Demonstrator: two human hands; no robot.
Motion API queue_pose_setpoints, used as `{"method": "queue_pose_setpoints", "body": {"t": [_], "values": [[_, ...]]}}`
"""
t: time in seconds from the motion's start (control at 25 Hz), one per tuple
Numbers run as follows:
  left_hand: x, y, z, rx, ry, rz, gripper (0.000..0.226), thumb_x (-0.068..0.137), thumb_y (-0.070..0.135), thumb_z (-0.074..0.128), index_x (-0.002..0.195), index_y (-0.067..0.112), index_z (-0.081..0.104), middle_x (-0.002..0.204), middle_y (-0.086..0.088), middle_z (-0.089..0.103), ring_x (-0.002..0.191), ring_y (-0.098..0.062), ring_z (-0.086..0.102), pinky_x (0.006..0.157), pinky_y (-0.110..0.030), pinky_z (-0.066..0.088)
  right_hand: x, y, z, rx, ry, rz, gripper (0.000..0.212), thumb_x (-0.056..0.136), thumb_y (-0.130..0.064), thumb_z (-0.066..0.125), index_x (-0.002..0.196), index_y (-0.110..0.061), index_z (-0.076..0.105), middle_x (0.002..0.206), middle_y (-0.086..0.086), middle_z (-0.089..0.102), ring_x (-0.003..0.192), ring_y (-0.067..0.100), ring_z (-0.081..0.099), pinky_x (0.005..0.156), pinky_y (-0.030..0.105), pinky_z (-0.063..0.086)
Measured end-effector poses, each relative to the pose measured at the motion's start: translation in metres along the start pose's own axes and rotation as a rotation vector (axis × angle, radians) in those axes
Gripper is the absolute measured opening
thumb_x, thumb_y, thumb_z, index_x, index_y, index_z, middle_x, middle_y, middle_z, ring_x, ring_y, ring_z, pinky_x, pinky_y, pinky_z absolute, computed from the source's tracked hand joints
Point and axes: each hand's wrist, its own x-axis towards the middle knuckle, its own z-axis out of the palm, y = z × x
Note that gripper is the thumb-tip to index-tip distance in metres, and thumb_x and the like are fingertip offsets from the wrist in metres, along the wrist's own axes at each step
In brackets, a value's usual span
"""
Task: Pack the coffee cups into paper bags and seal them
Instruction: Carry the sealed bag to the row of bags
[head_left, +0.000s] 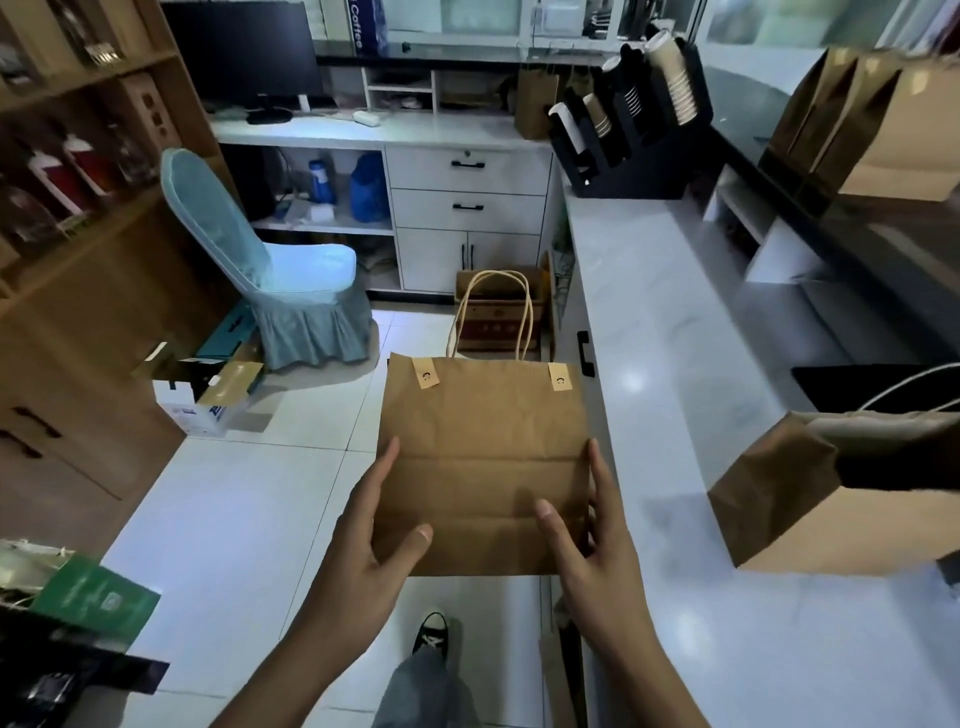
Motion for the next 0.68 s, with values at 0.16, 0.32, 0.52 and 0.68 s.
{"method": "queue_pose_setpoints", "body": {"t": [0.16, 0.32, 0.52, 0.68], "values": [[0.080, -0.002, 0.006, -0.003, -0.051, 0.032, 0.078, 0.096, 0.018, 0.067, 0.147, 0.064, 0.029, 0.155, 0.039, 0.030, 0.144, 0.013, 0.028, 0.123, -0.042, 0.032, 0.069, 0.002, 0.008, -0.020, 0.055, 0.004, 0.079, 0.090, -0.046, 0.067, 0.151, -0.063, 0.021, 0.150, -0.043, 0.032, 0.142, -0.005, 0.038, 0.114, 0.042, 0.046], [0.165, 0.000, 0.003, 0.001, -0.110, 0.071, 0.080, 0.096, 0.014, 0.068, 0.149, 0.059, 0.029, 0.156, 0.036, 0.031, 0.145, 0.012, 0.027, 0.123, -0.045, 0.031, 0.142, -0.002, 0.021, -0.042, 0.130, 0.010, 0.080, 0.088, -0.048, 0.068, 0.152, -0.062, 0.022, 0.154, -0.034, 0.035, 0.142, -0.001, 0.041, 0.113, 0.045, 0.046], [0.270, 0.011, -0.011, 0.007, -0.161, 0.107, 0.080, 0.096, 0.013, 0.068, 0.152, 0.055, 0.029, 0.155, 0.038, 0.031, 0.144, 0.014, 0.027, 0.123, -0.043, 0.031, 0.235, -0.017, 0.045, -0.046, 0.179, 0.013, 0.079, 0.086, -0.050, 0.067, 0.151, -0.062, 0.025, 0.157, -0.021, 0.041, 0.141, 0.007, 0.045, 0.110, 0.046, 0.049], [0.325, 0.009, -0.011, 0.001, -0.186, 0.060, 0.078, 0.097, 0.013, 0.067, 0.151, 0.054, 0.030, 0.149, 0.044, 0.032, 0.134, 0.025, 0.027, 0.122, -0.039, 0.033, 0.285, -0.014, 0.050, -0.051, 0.174, 0.038, 0.076, 0.087, -0.050, 0.066, 0.150, -0.063, 0.025, 0.154, -0.032, 0.036, 0.143, 0.006, 0.042, 0.111, 0.042, 0.048]]}}
